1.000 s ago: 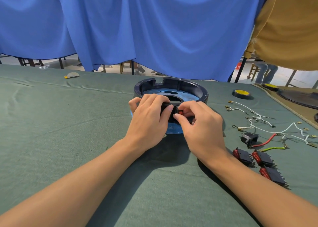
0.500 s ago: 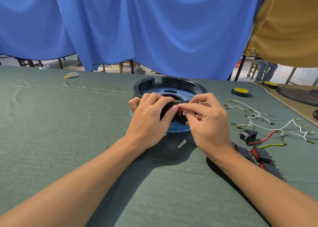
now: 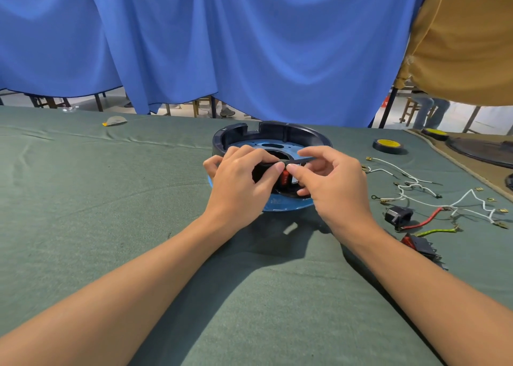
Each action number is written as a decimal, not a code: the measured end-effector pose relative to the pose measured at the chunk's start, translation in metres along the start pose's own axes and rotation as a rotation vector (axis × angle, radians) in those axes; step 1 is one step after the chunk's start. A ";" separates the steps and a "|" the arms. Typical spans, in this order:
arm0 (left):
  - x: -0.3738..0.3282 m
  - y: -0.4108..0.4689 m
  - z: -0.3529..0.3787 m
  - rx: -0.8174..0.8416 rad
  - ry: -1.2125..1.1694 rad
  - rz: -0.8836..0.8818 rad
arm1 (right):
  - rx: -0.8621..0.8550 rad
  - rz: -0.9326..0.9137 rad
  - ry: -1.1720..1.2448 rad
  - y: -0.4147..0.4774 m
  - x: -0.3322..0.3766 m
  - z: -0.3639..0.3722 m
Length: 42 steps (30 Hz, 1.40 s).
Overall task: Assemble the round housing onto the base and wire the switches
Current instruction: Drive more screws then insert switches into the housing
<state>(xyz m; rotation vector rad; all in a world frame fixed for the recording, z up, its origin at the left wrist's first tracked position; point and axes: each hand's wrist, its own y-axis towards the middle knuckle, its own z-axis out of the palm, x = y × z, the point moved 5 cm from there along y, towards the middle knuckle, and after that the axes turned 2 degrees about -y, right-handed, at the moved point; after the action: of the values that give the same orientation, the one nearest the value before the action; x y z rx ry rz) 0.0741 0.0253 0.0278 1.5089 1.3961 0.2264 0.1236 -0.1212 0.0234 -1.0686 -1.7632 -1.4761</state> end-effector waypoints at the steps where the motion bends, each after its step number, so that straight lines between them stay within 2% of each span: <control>1: 0.001 0.001 0.000 0.004 -0.020 -0.020 | 0.017 0.026 0.013 0.002 -0.002 0.000; 6: 0.002 0.003 0.001 0.016 -0.073 -0.080 | 0.083 0.121 0.038 0.010 -0.006 0.001; 15: 0.002 0.000 0.002 0.023 -0.032 -0.012 | 0.143 0.135 0.003 0.013 -0.007 0.001; 18: 0.005 -0.002 0.001 0.047 -0.005 0.030 | 0.130 0.055 -0.050 0.009 -0.007 -0.002; 22: 0.007 -0.002 0.000 0.068 0.021 0.070 | 0.035 -0.209 -0.204 -0.005 0.005 -0.002; 26: 0.008 -0.002 0.000 0.097 0.025 0.099 | 0.058 -0.406 -0.344 -0.013 0.013 0.004; 35: 0.007 -0.005 0.001 0.118 0.077 0.140 | 0.111 -0.390 -0.371 -0.011 0.013 0.004; 42: 0.006 -0.005 0.002 0.105 0.068 0.117 | 0.058 -0.387 -0.410 -0.011 0.014 0.008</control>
<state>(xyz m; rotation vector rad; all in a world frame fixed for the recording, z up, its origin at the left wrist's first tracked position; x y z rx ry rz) 0.0745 0.0282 0.0200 1.6862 1.3927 0.2835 0.1070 -0.1111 0.0281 -1.1006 -2.3954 -1.4858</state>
